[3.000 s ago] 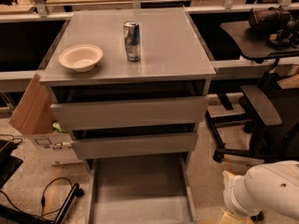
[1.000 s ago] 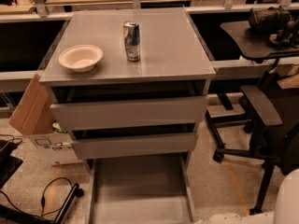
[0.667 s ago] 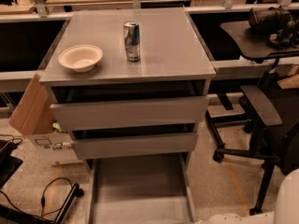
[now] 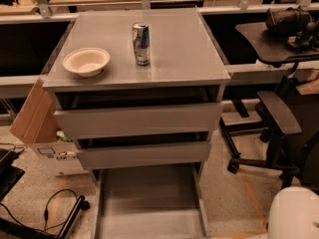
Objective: Close bottom drawer
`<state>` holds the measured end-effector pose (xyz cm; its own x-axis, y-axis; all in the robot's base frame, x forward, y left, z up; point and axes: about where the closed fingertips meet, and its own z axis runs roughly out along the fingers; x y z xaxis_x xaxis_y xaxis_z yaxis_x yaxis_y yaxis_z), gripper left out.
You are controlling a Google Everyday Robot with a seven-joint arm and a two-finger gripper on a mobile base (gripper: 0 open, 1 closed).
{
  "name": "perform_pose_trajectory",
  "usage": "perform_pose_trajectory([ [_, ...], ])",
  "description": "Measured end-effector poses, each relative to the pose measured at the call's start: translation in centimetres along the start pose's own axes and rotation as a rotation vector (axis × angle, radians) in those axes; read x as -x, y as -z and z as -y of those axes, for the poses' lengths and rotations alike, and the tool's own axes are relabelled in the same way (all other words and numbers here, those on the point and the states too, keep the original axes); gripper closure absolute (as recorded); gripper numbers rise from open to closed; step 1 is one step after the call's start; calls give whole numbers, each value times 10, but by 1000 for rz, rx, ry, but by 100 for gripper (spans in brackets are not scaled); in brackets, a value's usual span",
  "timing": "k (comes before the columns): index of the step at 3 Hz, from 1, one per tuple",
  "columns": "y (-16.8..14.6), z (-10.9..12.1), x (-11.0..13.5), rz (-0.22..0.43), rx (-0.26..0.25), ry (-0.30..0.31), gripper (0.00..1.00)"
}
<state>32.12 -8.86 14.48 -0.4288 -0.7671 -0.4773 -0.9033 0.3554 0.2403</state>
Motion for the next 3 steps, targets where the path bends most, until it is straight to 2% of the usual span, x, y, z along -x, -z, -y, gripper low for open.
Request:
perform_pose_trajectory([
  [1, -49, 16, 20, 37, 31, 69, 100],
  [2, -49, 16, 20, 37, 31, 70, 100],
  [3, -52, 53, 44, 41, 2, 100, 100],
])
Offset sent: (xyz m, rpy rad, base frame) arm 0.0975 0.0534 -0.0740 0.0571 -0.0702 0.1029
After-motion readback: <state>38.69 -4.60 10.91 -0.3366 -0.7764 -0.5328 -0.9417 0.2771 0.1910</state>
